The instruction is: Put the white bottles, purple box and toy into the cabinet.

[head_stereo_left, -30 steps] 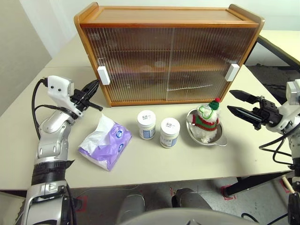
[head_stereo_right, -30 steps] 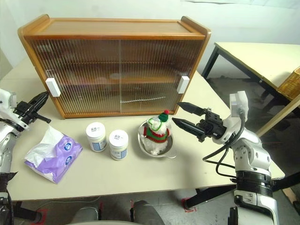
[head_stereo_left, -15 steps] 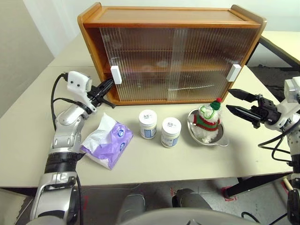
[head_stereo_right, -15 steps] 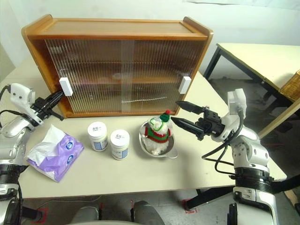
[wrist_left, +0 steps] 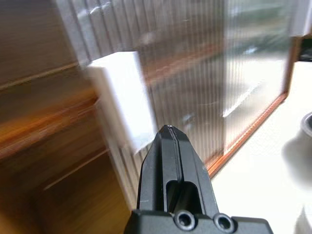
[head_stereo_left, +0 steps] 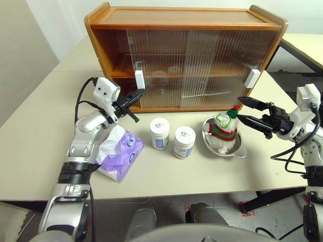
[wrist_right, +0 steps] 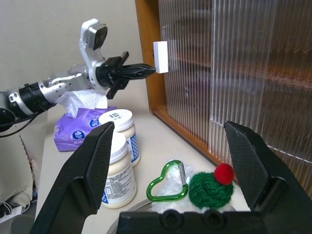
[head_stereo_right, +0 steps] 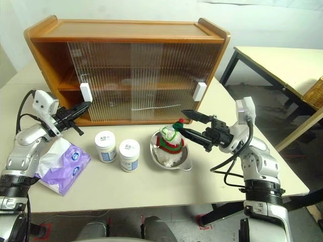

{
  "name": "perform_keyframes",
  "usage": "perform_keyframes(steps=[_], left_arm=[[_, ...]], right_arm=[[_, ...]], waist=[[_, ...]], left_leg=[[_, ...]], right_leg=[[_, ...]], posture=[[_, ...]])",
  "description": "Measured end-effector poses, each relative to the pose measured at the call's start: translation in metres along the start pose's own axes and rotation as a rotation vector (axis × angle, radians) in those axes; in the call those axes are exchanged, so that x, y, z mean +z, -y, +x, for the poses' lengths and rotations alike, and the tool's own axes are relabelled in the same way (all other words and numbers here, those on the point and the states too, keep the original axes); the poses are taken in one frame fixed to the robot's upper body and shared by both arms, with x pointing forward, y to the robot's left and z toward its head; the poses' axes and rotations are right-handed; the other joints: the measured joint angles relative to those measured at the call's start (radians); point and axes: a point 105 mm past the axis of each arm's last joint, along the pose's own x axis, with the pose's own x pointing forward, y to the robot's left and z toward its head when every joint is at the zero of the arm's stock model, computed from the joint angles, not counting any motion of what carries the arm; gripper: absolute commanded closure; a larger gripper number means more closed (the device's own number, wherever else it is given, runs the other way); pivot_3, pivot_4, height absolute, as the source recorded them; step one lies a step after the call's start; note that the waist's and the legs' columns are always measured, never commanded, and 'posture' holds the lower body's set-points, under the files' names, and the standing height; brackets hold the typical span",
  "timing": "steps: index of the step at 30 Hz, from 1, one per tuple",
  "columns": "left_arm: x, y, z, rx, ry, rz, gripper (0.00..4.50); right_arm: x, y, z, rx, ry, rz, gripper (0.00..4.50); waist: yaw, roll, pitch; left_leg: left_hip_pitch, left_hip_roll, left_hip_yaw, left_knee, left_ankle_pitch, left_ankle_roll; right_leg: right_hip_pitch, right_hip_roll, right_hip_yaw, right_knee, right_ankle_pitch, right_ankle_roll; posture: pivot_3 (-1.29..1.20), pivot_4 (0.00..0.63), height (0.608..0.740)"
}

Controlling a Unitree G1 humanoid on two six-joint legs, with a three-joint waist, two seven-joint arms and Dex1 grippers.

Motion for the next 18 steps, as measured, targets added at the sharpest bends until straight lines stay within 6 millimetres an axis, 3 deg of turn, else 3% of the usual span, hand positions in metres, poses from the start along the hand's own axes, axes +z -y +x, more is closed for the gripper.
perform_keyframes(steps=[4,9,13,18], left_arm=[[0.015,-0.005,0.016,-0.024,0.046,0.035,4.48],[0.009,0.011,0.026,-0.114,0.020,0.063,4.48],[0.007,0.016,0.012,-0.099,0.027,0.048,4.48],[0.010,0.005,-0.013,-0.029,0.032,0.042,4.48]], right_arm=[[0.001,-0.002,0.002,0.008,0.002,-0.005,0.00],[0.001,-0.002,0.004,0.011,0.006,-0.010,0.00],[0.000,-0.002,0.004,0.007,0.006,-0.008,0.00],[0.000,-0.002,0.004,0.008,0.006,-0.006,0.00]], waist=[[0.000,0.000,0.000],[-0.007,0.001,0.000],[-0.023,0.002,-0.001],[-0.027,0.003,-0.002]], left_leg=[[0.000,0.000,0.000,0.001,0.000,0.000],[-0.002,0.000,0.000,0.002,-0.001,0.001],[-0.002,0.000,0.000,0.002,-0.001,0.001],[-0.002,0.000,0.000,0.001,-0.001,0.001]], right_leg=[[0.001,0.000,0.000,0.000,0.000,0.000],[0.000,0.000,0.000,-0.001,0.000,0.002],[-0.001,0.000,0.000,-0.001,-0.001,0.004],[-0.001,0.000,0.000,-0.001,-0.001,0.005]], posture=[[-0.07,0.005,0.740],[-0.08,0.005,0.740],[-0.07,0.004,0.740],[-0.06,0.004,0.740]])
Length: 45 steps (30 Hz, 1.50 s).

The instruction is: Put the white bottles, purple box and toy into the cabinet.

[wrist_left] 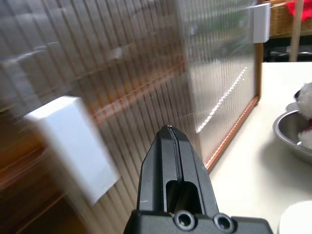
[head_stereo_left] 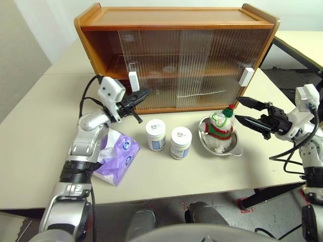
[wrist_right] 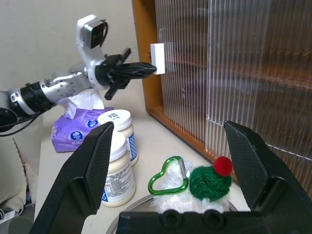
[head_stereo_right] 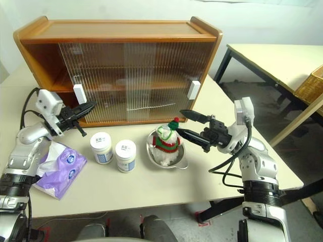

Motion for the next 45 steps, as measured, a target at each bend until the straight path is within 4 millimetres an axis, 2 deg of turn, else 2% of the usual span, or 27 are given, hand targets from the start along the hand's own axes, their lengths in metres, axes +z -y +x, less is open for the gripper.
perform_keyframes(steps=[7,12,21,32,39,45], left_arm=[[0.013,-0.027,-0.019,0.134,0.025,0.030,4.48],[0.001,-0.037,-0.024,0.160,-0.054,0.064,4.48],[-0.008,-0.052,0.000,0.200,-0.112,0.114,4.48],[-0.006,-0.035,0.030,0.125,-0.054,0.083,4.48],[-0.006,-0.015,0.051,0.058,-0.024,0.051,4.48],[-0.003,0.002,0.070,-0.002,-0.004,0.047,4.48]], right_arm=[[0.000,0.001,0.003,0.012,0.006,0.002,0.00],[-0.002,0.002,0.002,0.013,0.004,0.010,0.00],[-0.001,0.003,0.001,0.010,0.001,0.006,0.00],[0.004,0.002,0.000,0.012,-0.009,-0.012,0.00],[0.005,-0.001,-0.001,0.003,-0.014,-0.008,0.00],[0.005,-0.002,0.000,-0.007,-0.017,-0.007,0.00]], waist=[[0.006,0.001,-0.001],[0.009,0.002,-0.001],[0.013,0.002,-0.002],[0.007,0.002,-0.002],[0.002,0.002,-0.002],[-0.004,0.002,-0.002]], left_leg=[[0.001,0.000,0.000,0.001,0.001,0.001],[0.001,0.000,-0.001,0.001,0.001,0.001],[0.000,0.000,-0.001,0.001,0.001,0.001],[-0.001,-0.001,0.000,0.002,0.000,0.001],[-0.001,-0.001,-0.001,0.006,0.000,0.002],[-0.002,-0.002,-0.001,0.011,-0.003,0.007]], right_leg=[[0.001,0.000,0.000,0.000,0.002,-0.003],[0.000,-0.001,0.000,0.000,0.002,-0.004],[0.000,-0.001,0.000,0.000,0.002,-0.003],[0.000,-0.001,0.000,0.000,0.002,-0.001],[0.002,-0.001,0.000,0.000,0.001,0.002],[0.005,-0.001,0.000,-0.001,-0.003,0.009]], posture=[[-0.04,0.003,0.740],[-0.04,0.000,0.740],[-0.08,0.000,0.740],[-0.11,0.000,0.740],[-0.11,0.000,0.740],[-0.14,0.000,0.740]])
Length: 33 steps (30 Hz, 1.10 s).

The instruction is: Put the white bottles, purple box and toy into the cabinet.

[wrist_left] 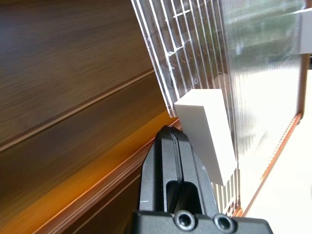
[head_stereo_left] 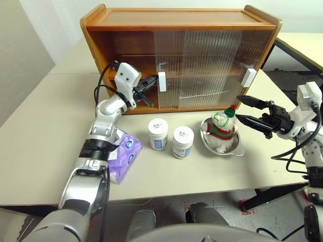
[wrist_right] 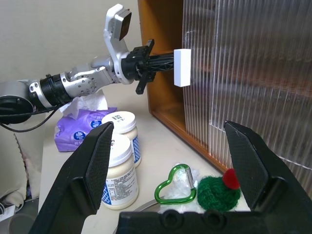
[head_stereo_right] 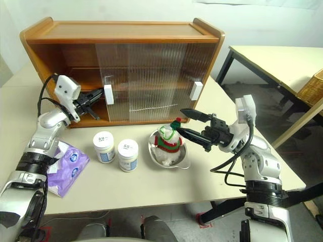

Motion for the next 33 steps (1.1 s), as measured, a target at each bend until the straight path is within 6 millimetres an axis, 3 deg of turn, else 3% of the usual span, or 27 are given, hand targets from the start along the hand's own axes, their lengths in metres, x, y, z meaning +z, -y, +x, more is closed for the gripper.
perform_keyframes(steps=[12,22,26,30,33], left_arm=[[0.009,0.022,0.030,-0.095,0.037,-0.023,4.48],[0.009,0.020,0.028,-0.102,0.036,-0.011,4.48],[0.008,0.004,0.001,-0.056,0.016,0.003,3.60],[0.026,-0.008,-0.028,0.002,0.083,-0.186,2.24],[0.028,-0.004,-0.056,-0.063,0.021,-0.289,1.16]], right_arm=[[0.004,-0.005,0.001,-0.010,0.009,-0.022,0.00],[0.003,-0.006,0.000,-0.016,0.003,-0.019,0.00],[0.001,-0.006,0.000,-0.015,0.001,-0.013,0.00],[-0.001,-0.005,0.001,-0.008,0.001,-0.003,0.00],[-0.001,-0.003,0.004,0.000,0.006,0.002,0.00]], waist=[[-0.017,0.000,0.000],[-0.026,0.000,0.000],[-0.042,0.001,-0.001],[-0.048,0.001,-0.001],[-0.046,0.003,-0.002]], left_leg=[[-0.002,-0.006,0.000,0.001,-0.002,0.004],[-0.003,-0.011,-0.001,0.002,-0.004,0.006],[-0.003,-0.011,0.000,0.001,-0.004,0.007],[-0.004,-0.013,0.000,0.001,-0.004,0.007],[-0.002,-0.013,0.000,0.000,-0.004,0.007]], right_leg=[[0.002,-0.006,0.000,-0.001,-0.004,0.006],[0.002,-0.010,0.001,-0.003,-0.004,0.006],[0.002,-0.010,0.001,-0.002,-0.006,0.005],[0.002,-0.010,0.001,-0.002,-0.007,0.004],[0.002,-0.010,0.001,-0.001,-0.008,0.003]], posture=[[-0.16,0.000,0.740],[-0.15,0.000,0.740],[-0.13,0.000,0.740],[-0.10,0.000,0.740],[-0.09,0.002,0.740]])
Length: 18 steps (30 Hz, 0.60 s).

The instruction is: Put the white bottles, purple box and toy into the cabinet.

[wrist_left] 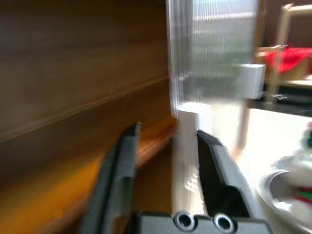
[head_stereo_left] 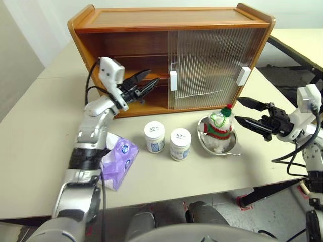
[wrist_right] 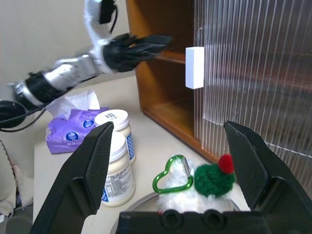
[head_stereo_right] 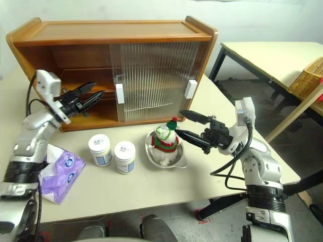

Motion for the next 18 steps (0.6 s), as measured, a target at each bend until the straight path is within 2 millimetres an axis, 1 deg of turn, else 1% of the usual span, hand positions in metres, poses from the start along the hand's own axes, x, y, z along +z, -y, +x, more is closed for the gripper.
perform_keyframes(steps=[3,4,7,8,10,12,14,18], left_arm=[[-0.004,0.000,-0.030,0.005,-0.081,-0.112,0.13],[-0.004,-0.002,-0.043,0.018,-0.121,-0.145,0.03],[-0.002,-0.013,-0.082,0.094,-0.209,-0.242,0.03],[-0.005,-0.016,-0.094,0.122,-0.235,-0.289,0.03],[-0.017,-0.019,-0.121,0.181,-0.321,-0.371,0.03],[-0.035,-0.019,-0.151,0.236,-0.442,-0.460,0.03],[-0.044,-0.017,-0.167,0.256,-0.497,-0.517,0.03],[-0.056,-0.010,-0.188,0.248,-0.587,-0.608,0.03]], right_arm=[[-0.002,0.001,0.003,0.015,-0.004,0.007,0.00],[-0.002,0.001,0.004,0.021,-0.006,0.008,0.00],[-0.003,0.003,0.005,0.022,-0.009,0.009,0.00],[-0.002,0.003,0.005,0.025,-0.009,0.006,0.00],[-0.003,0.004,0.005,0.025,-0.012,0.006,0.00],[-0.005,0.006,0.004,0.023,-0.012,0.011,0.00],[-0.006,0.006,0.004,0.022,-0.011,0.017,0.00],[-0.005,0.007,0.005,0.030,-0.010,0.014,0.00]], waist=[[0.007,0.000,0.000],[0.007,0.000,0.000],[0.015,0.002,-0.001],[0.017,0.003,-0.002],[0.020,0.005,-0.003],[0.021,0.006,-0.005],[0.027,0.006,-0.005],[0.039,0.010,-0.008]], left_leg=[[0.001,0.000,0.000,0.000,0.000,0.000],[0.001,0.001,0.000,-0.001,0.000,0.000],[0.002,0.001,-0.001,-0.003,0.000,-0.001],[0.002,0.002,-0.001,-0.004,0.000,-0.001],[0.004,0.003,-0.001,-0.007,-0.001,-0.003],[0.004,0.005,0.000,-0.010,-0.001,-0.005],[0.004,0.006,-0.001,-0.013,0.000,-0.008],[0.003,0.008,-0.001,-0.016,0.001,-0.010]], right_leg=[[-0.001,0.000,0.000,0.002,0.000,-0.002],[-0.002,0.000,0.000,0.002,0.000,-0.004],[-0.004,-0.001,0.000,0.003,0.001,-0.007],[-0.005,-0.001,0.000,0.003,0.001,-0.008],[-0.010,-0.002,-0.001,0.003,0.001,-0.011],[-0.014,-0.002,-0.001,0.003,0.002,-0.015],[-0.016,-0.002,-0.002,0.003,0.003,-0.018],[-0.019,-0.001,-0.003,0.004,0.004,-0.021]], posture=[[-0.09,0.002,0.740],[-0.09,0.002,0.740],[-0.06,0.002,0.740],[-0.06,0.002,0.740],[-0.06,0.000,0.740],[-0.06,0.000,0.740],[-0.06,0.000,0.740],[-0.06,0.000,0.740]])
